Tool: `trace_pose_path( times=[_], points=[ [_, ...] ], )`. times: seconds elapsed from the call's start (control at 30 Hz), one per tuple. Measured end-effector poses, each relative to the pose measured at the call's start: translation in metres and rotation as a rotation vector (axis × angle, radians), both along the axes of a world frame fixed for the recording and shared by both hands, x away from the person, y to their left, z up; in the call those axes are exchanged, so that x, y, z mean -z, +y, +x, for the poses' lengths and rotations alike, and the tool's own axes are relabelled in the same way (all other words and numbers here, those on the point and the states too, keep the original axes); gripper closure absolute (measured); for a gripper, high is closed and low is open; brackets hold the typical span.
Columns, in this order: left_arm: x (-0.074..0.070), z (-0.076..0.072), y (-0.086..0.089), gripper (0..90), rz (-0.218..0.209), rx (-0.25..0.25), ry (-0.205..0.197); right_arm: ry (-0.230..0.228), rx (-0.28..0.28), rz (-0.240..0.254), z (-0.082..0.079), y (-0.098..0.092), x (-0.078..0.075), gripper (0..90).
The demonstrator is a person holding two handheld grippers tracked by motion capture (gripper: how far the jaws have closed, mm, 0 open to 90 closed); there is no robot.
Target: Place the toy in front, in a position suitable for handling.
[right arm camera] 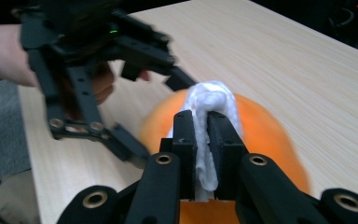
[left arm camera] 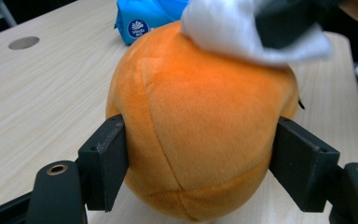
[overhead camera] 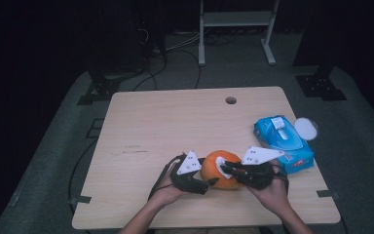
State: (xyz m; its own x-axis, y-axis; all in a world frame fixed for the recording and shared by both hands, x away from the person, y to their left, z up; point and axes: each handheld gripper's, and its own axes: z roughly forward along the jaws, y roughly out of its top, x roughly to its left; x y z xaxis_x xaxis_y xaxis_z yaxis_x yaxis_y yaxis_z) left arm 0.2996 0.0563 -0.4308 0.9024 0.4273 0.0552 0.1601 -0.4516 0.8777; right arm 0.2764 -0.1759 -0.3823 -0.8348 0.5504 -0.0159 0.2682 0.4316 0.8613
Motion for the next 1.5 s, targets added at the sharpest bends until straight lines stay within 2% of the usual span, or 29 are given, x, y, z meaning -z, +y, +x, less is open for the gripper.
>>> trace_pose_path(
  times=[0.1,0.17,0.23,0.37,0.4,0.47,0.53,0.57,0.7,0.83,0.9,0.93,1.03,1.1,1.17,1.23,1.3,1.33,1.4,1.43,1.5],
  points=[
    [-0.001,-0.005,-0.005,26.1,0.029,0.013,-0.03,-0.003,-0.066,-0.007,-0.006,0.016,0.002,81.4],
    [-0.001,-0.007,-0.007,26.0,0.05,0.018,-0.046,-0.013,-0.089,-0.033,-0.009,0.025,0.003,81.4],
    [0.0,-0.005,-0.005,26.0,0.035,0.014,-0.037,-0.027,-0.077,-0.05,-0.01,0.025,0.002,81.4],
    [0.005,-0.001,0.0,25.3,0.028,0.016,-0.016,-0.036,-0.006,-0.035,-0.002,0.005,-0.003,81.4],
    [0.005,0.0,0.001,24.3,0.024,0.018,-0.002,-0.038,0.014,-0.032,0.0,-0.002,-0.004,81.4],
    [0.006,0.003,0.002,18.5,0.003,0.037,0.032,-0.014,0.05,-0.021,0.006,-0.015,-0.002,81.4],
    [0.007,0.006,0.004,14.8,-0.054,0.044,0.091,0.014,0.056,-0.005,0.008,-0.02,0.001,81.4],
    [0.007,0.007,0.005,15.1,-0.066,0.037,0.103,0.013,0.055,-0.006,0.008,-0.021,0.002,81.4],
    [0.006,0.003,0.002,25.1,-0.05,0.022,0.065,-0.007,0.026,-0.024,0.004,-0.01,0.001,81.3],
    [0.004,-0.004,-0.003,26.0,0.001,0.041,-0.005,-0.003,-0.043,-0.023,-0.003,0.009,0.003,81.2],
    [0.004,-0.005,-0.004,26.0,0.019,0.043,-0.024,0.011,-0.079,-0.012,-0.005,0.015,0.004,81.2],
    [0.004,-0.005,-0.003,26.0,0.028,0.046,-0.029,0.003,-0.076,-0.028,-0.005,0.017,0.004,81.3],
    [0.007,-0.001,0.002,26.0,0.03,0.046,-0.006,-0.001,-0.04,-0.027,-0.001,0.009,0.002,81.3],
    [0.01,0.002,0.007,25.9,0.032,0.048,0.023,-0.009,0.004,-0.035,0.003,-0.002,0.002,81.2],
    [0.01,0.004,0.009,22.5,0.024,0.051,0.046,0.014,0.033,-0.02,0.007,-0.012,0.005,81.3],
    [0.007,0.004,0.007,16.1,-0.001,0.055,0.036,0.023,0.032,-0.012,0.007,-0.013,0.008,81.3],
    [0.003,0.002,0.003,11.4,-0.052,0.066,0.016,0.029,0.0,-0.005,0.005,-0.006,0.009,81.2],
    [0.002,0.001,0.0,11.8,-0.05,0.068,0.006,0.033,-0.021,-0.008,0.004,0.001,0.01,81.2],
    [0.004,0.0,-0.001,17.4,0.003,0.065,-0.024,0.023,-0.045,-0.039,0.002,0.012,0.012,81.2],
    [0.006,0.001,0.001,20.6,0.0,0.061,-0.02,0.009,-0.044,-0.057,0.002,0.015,0.013,81.2],
    [0.009,0.005,0.007,22.7,-0.022,0.047,0.02,0.013,-0.032,-0.056,0.003,0.013,0.011,81.2]
  ],
)
